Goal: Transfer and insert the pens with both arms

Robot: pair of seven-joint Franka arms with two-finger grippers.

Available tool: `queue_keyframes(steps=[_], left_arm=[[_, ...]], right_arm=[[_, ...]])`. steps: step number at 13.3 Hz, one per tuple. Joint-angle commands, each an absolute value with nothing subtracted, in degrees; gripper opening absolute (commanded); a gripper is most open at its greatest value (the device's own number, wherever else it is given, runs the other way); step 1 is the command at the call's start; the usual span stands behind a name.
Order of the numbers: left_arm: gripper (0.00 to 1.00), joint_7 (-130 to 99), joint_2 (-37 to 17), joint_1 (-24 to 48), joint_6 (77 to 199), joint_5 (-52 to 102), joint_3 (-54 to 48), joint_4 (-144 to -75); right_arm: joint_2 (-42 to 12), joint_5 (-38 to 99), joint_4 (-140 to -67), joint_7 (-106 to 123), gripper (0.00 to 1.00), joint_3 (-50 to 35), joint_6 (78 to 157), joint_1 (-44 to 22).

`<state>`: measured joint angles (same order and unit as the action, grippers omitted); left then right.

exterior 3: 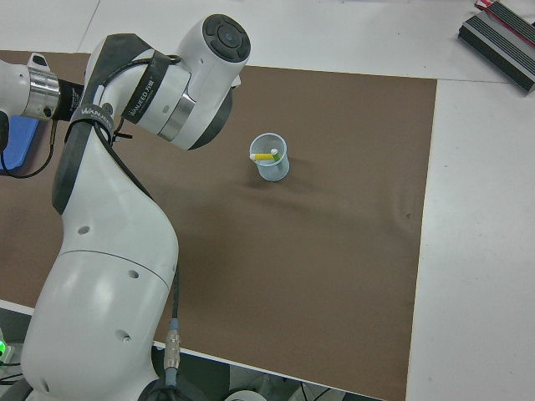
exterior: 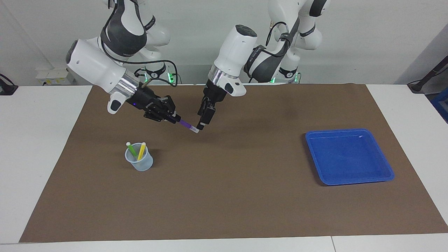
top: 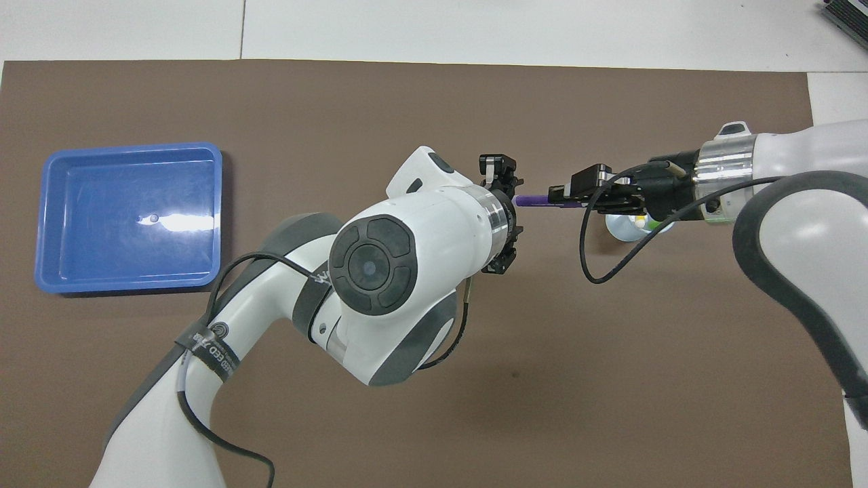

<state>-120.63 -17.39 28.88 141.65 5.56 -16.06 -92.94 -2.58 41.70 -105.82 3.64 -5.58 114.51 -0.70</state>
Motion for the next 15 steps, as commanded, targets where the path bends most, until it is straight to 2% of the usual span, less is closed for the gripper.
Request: queue_keyframes(steps=[1,4,9,13,15], left_arm=[[1.0,-115.15,-16.0,26.82,136.08,4.92,-15.47,-93.52],[1.0,-109.98,-14.6,22.69,131.85,4.92,-15.47,-93.43],[1.0,-95.75,-10.73,13.38,122.19,4.92,-15.47,-93.43],[1.0,-80.1,-7.48,6.08,112.61,4.92,-15.47,-93.52],[1.0,-72.38,-6.16,2.83,108.74,4.92,-15.38,-93.52]], right_arm=[[-1.93,36.5,-105.38,3.16,0.0,-5.71,113.29,-0.26],[-2.28,25.88,-102.4,3.34,0.0,-5.8,110.4,-0.18],[-2.37,8.47,-102.74,9.21,0.0,-5.8,110.3,1.49],[-4.21,2.12,-103.45,19.59,0.0,-5.89,111.97,6.93],[-5.53,2.02,-104.32,19.69,0.0,-5.89,114.07,7.12]])
